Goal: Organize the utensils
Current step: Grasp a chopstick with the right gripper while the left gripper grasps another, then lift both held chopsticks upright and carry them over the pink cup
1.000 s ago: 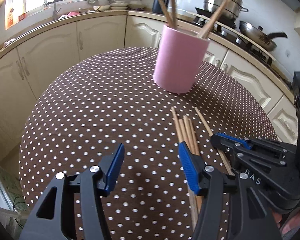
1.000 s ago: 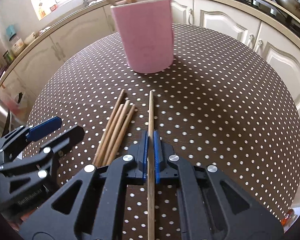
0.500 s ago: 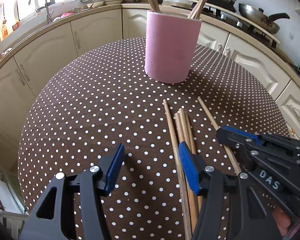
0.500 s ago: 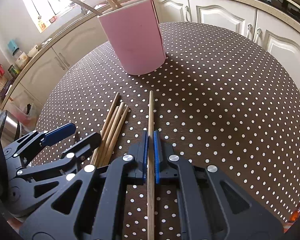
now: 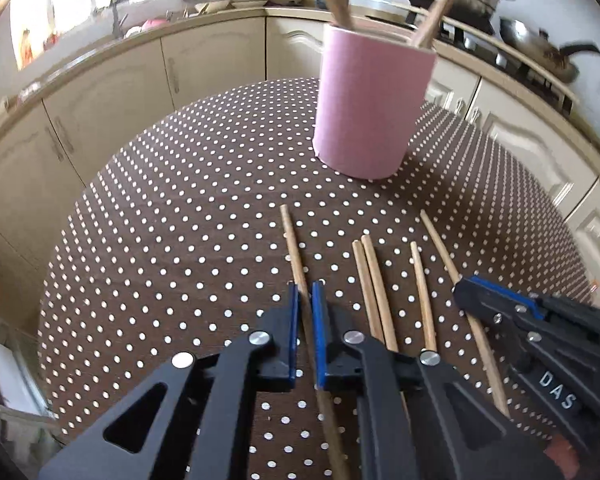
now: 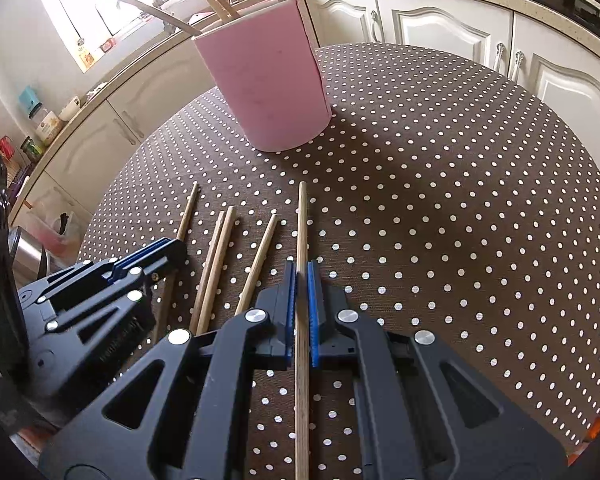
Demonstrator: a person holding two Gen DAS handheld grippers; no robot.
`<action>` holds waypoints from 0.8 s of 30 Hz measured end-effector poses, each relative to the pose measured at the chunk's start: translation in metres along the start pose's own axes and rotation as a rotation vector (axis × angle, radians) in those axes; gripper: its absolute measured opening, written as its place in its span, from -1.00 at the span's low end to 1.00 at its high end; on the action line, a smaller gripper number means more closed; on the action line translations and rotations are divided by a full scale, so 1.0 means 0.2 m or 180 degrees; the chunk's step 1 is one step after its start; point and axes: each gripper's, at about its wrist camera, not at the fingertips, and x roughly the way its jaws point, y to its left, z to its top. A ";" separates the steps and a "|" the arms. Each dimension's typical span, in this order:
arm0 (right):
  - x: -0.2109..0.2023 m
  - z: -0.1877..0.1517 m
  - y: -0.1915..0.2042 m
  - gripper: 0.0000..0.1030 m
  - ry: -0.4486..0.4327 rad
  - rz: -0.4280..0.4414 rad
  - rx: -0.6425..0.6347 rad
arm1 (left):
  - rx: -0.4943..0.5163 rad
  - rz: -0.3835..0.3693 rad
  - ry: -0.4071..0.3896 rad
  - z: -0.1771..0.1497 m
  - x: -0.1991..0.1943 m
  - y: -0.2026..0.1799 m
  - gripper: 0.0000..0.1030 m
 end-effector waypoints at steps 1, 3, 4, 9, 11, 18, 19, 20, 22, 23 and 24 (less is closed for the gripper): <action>0.00 0.00 0.00 -0.88 0.0005 0.0008 0.0018 | -0.0052 -0.0050 0.0004 0.00 0.00 0.02 -0.87; 0.00 0.00 0.00 -0.88 0.0007 -0.0008 0.0045 | -0.0093 -0.0075 0.0003 -0.01 -0.01 0.04 -0.88; 0.00 0.00 0.00 -0.88 0.0001 -0.0036 0.0054 | -0.0097 -0.0073 -0.0003 -0.01 -0.01 0.04 -0.88; -0.04 0.00 -0.01 -0.88 -0.0049 -0.0068 0.0077 | -0.0132 -0.0117 -0.0049 -0.05 -0.04 0.08 -0.88; -0.06 0.00 0.00 -0.88 -0.0087 -0.0065 0.0072 | -0.0153 -0.0141 -0.0099 -0.07 -0.07 0.10 -0.88; -0.14 0.01 0.00 -0.88 -0.0203 -0.0095 0.0132 | -0.0216 -0.0180 -0.0253 -0.06 -0.17 0.10 -0.88; -0.15 0.01 0.00 -0.88 -0.0220 -0.0087 0.0137 | -0.0214 -0.0182 -0.0272 -0.06 -0.18 0.10 -0.88; -0.17 0.02 0.00 -0.88 -0.0260 -0.0087 0.0135 | -0.0210 -0.0189 -0.0312 -0.06 -0.21 0.10 -0.88; -0.21 0.03 0.01 -0.88 -0.0336 -0.0115 0.0116 | -0.0197 -0.0206 -0.0384 -0.05 -0.24 0.10 -0.88; -0.23 0.03 0.01 -0.88 -0.0381 -0.0128 0.0107 | -0.0186 -0.0214 -0.0457 -0.04 -0.28 0.09 -0.88; -0.26 0.04 0.02 -0.88 -0.0440 -0.0129 0.0097 | -0.0181 -0.0222 -0.0498 -0.04 -0.29 0.08 -0.88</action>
